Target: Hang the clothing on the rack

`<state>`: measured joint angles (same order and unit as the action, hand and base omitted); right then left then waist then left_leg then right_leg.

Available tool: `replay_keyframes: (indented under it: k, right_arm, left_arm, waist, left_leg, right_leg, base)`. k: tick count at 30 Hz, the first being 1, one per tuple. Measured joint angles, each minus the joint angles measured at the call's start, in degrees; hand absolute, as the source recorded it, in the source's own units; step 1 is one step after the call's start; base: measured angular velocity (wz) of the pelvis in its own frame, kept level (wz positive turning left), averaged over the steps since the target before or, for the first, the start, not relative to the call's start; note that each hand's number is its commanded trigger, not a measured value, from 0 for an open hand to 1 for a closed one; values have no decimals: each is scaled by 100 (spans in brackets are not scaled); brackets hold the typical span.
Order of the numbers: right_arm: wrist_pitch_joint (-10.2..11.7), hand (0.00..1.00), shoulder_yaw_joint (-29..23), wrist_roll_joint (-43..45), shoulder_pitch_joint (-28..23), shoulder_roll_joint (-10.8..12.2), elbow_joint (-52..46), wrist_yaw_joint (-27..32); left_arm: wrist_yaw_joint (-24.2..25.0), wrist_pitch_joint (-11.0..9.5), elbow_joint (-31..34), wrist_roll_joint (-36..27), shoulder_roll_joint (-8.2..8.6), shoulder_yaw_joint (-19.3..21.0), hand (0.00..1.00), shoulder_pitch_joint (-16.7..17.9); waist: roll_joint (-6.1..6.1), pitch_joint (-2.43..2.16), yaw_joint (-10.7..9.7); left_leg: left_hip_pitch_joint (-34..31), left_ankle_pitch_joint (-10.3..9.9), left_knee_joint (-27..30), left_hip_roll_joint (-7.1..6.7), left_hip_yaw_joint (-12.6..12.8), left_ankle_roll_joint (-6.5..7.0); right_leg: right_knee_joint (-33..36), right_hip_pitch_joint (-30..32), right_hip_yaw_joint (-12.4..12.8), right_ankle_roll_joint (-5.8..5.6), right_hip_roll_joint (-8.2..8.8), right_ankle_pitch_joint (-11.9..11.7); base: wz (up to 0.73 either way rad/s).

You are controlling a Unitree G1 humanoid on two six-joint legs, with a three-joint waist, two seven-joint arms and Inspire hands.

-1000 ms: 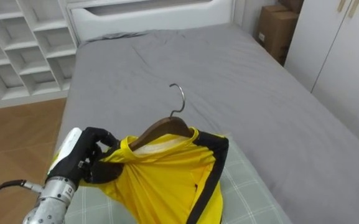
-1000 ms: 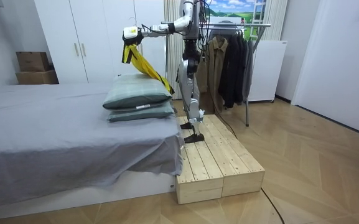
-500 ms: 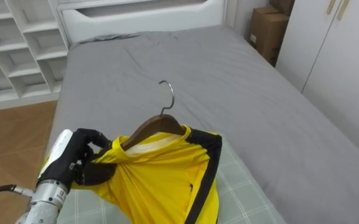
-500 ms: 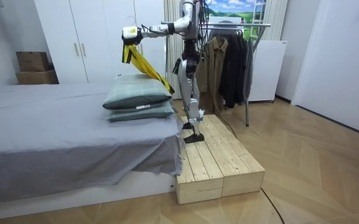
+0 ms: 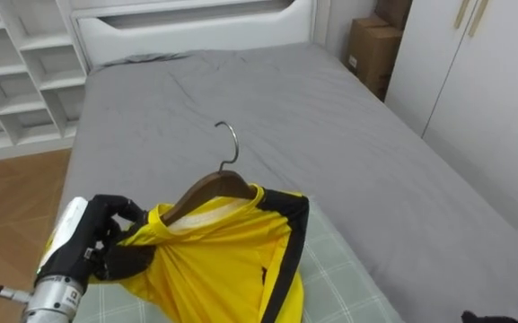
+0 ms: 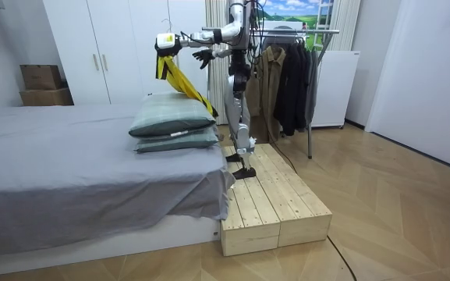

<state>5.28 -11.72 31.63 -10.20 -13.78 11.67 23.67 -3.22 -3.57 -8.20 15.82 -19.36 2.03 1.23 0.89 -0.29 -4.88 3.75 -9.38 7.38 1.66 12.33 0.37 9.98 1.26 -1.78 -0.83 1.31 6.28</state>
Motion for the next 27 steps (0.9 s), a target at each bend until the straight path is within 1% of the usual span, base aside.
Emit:
replay_keyframes:
  k: [2,4,8,11,12,13,15,18,22,25,27]
  right_arm:
    - [21,0,108,-12,2,-12,-328,-2]
    - [126,0,178,-34,7,-20,-659,-2]
    - [177,0,322,-244,15,-44,-972,-39]
    - [170,0,496,-583,14,-185,-1177,-248]
    - [169,0,554,-633,14,-277,-1281,-345]
    - [161,0,592,-666,14,-360,-1391,-455]
    - [155,0,606,-681,14,-441,-1560,-637]
    - [137,0,604,-681,16,-475,-1730,-883]
    - [30,0,611,-668,19,-495,-1828,-1296]
    - [13,0,656,-677,58,-533,-1945,-1464]
    - [13,0,775,-703,191,-663,-1949,-1589]
  left_arm:
    - [0,0,80,0,0,0,100,0]
    - [-1,-8,261,-4,-4,0,100,0]
    - [-5,-25,391,-4,-27,1,100,0]
    - [-4,-25,390,-5,-26,1,100,0]
    - [3,-25,389,-5,-25,0,100,0]
    - [19,-25,389,-6,-24,0,100,2]
    - [61,-25,389,-5,-23,0,100,4]
    - [149,-24,391,4,-12,-1,100,23]
    - [166,-11,456,59,-8,-1,100,27]
    - [194,-11,463,60,-8,-8,100,27]
    - [271,-11,464,66,-11,-8,100,27]
  waist:
    - [0,0,24]
    - [-1,1,50]
    - [-5,7,70]
    - [-10,53,86]
    - [-15,77,91]
    - [-22,90,127]
    - [-40,101,175]
    - [-44,102,224]
    - [-50,94,311]
    - [-50,93,337]
    - [-51,93,363]
  left_leg:
    - [-4,-1,-3,6,13,-1]
    - [3,-2,-3,19,22,-1]
    - [27,-2,-2,38,19,-3]
    - [53,-15,-2,56,18,-24]
    - [52,-18,-2,57,17,-29]
    - [50,-27,-6,58,24,-42]
    - [48,-35,-8,65,35,-52]
    - [40,-34,-3,74,44,-53]
    - [-22,-34,6,76,42,-54]
    - [-31,-34,13,76,42,-54]
    - [-34,-34,14,76,30,-54]
  right_leg:
    - [16,24,4,1,-4,-1]
    - [35,31,14,1,-16,-1]
    - [54,20,4,1,-28,0]
    - [66,9,6,8,-41,3]
    - [67,12,8,24,-43,12]
    - [67,21,13,41,-50,24]
    - [60,23,11,50,-58,61]
    - [65,23,-3,58,-64,67]
    - [82,91,-6,75,-64,47]
    - [75,93,-7,75,-62,47]
    - [66,95,-11,74,-59,48]
  base:
    - [-5]
    - [-2]
    - [0]
    - [-2]
    - [0]
    - [-5]
    - [-2]
    - [0]
    - [0]
    - [0]
    - [0]
